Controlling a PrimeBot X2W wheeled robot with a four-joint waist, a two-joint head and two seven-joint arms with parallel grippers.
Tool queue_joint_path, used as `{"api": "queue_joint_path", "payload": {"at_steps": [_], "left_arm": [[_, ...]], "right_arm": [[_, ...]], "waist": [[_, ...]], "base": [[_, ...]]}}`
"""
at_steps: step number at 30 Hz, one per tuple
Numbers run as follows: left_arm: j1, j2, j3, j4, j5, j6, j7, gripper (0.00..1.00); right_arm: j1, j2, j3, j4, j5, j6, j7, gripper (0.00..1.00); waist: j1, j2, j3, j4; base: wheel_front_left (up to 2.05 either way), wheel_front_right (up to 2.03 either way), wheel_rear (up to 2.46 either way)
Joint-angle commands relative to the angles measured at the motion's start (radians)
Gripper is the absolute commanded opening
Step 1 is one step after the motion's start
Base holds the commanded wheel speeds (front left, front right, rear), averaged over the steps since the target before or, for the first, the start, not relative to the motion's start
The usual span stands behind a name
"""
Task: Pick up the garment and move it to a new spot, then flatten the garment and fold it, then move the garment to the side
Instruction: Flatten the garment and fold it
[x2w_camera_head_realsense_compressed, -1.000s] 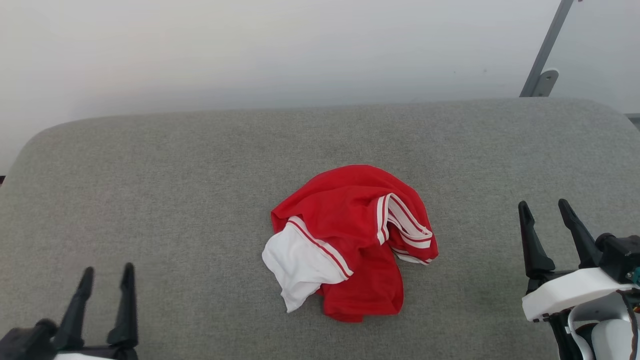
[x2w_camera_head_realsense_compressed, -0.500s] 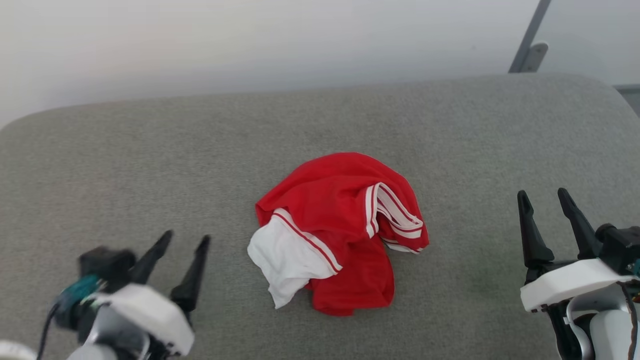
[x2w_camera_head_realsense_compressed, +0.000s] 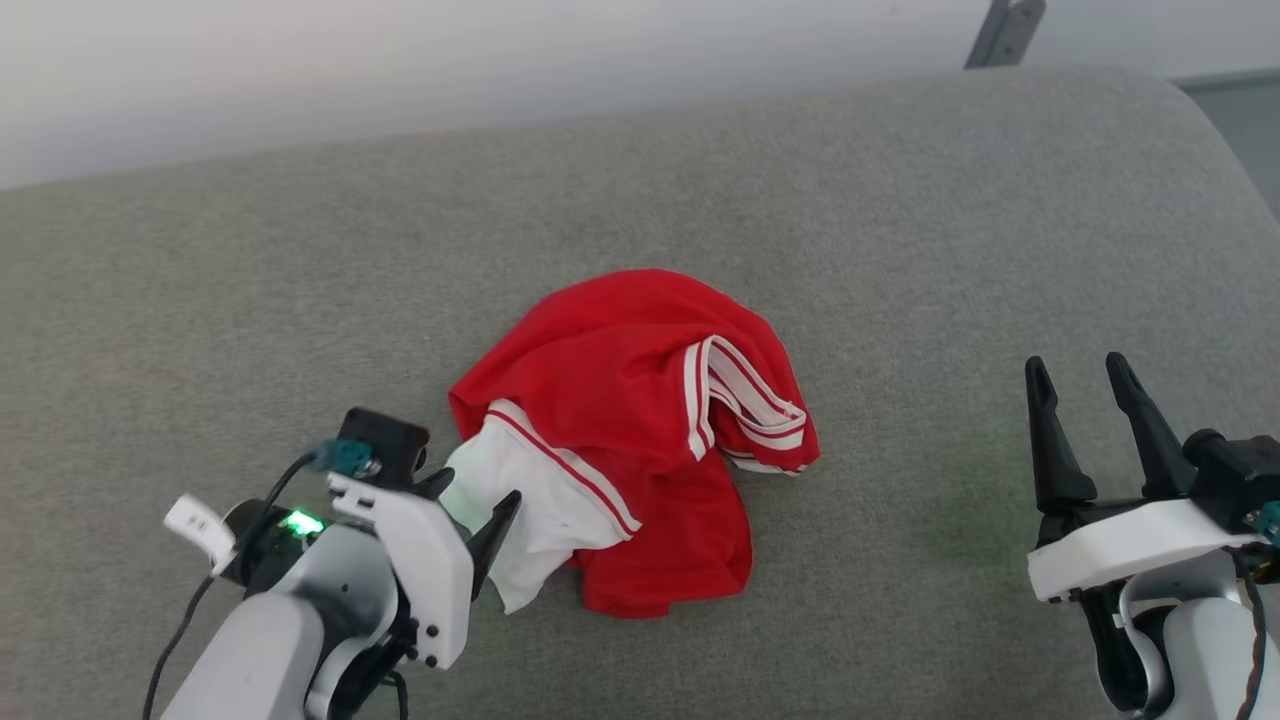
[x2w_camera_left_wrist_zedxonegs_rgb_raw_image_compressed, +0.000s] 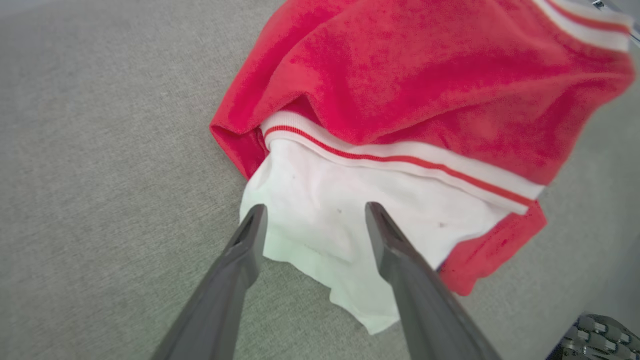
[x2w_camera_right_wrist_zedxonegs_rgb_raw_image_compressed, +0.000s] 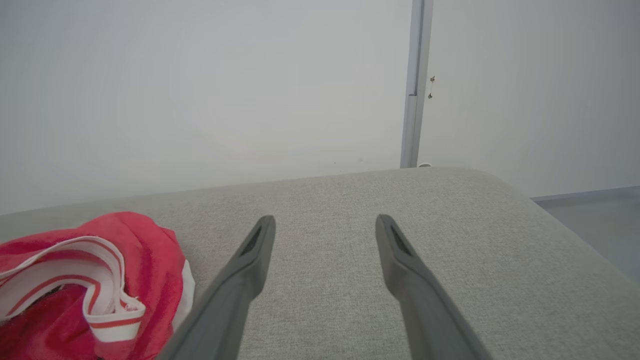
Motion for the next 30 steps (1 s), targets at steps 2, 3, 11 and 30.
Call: {"api": "queue_joint_path", "payload": {"at_steps": [2, 3, 11, 30], "left_arm": [[-0.034, 0.000, -0.019, 0.034, 0.019, -0.005, 0.036, 1.00], [-0.049, -0.001, -0.025, 0.053, 0.022, -0.002, 0.054, 1.00], [-0.142, -0.022, -0.091, 0.215, 0.063, 0.015, 0.163, 1.00], [-0.175, 0.022, -0.102, 0.226, 0.053, 0.027, 0.192, 0.00]], "right_arm": [[-0.016, 0.003, 0.003, 0.004, 0.002, 0.000, -0.012, 1.00], [-0.019, 0.003, 0.003, 0.006, 0.003, 0.000, -0.014, 1.00], [-0.039, 0.008, 0.002, 0.022, 0.006, 0.000, -0.027, 1.00], [-0.047, 0.001, -0.006, 0.035, -0.007, 0.000, -0.028, 1.00]], "waist": [[0.0000, -0.0001, 0.018, -0.013], [0.0000, -0.0001, 0.023, -0.015], [0.0000, -0.0001, 0.062, -0.021], [0.0000, -0.0001, 0.061, 0.028]], "base": [[0.00, 0.00, 0.00], [0.00, 0.00, 0.00], [0.00, 0.00, 0.00], [0.00, 0.00, 0.00]]}}
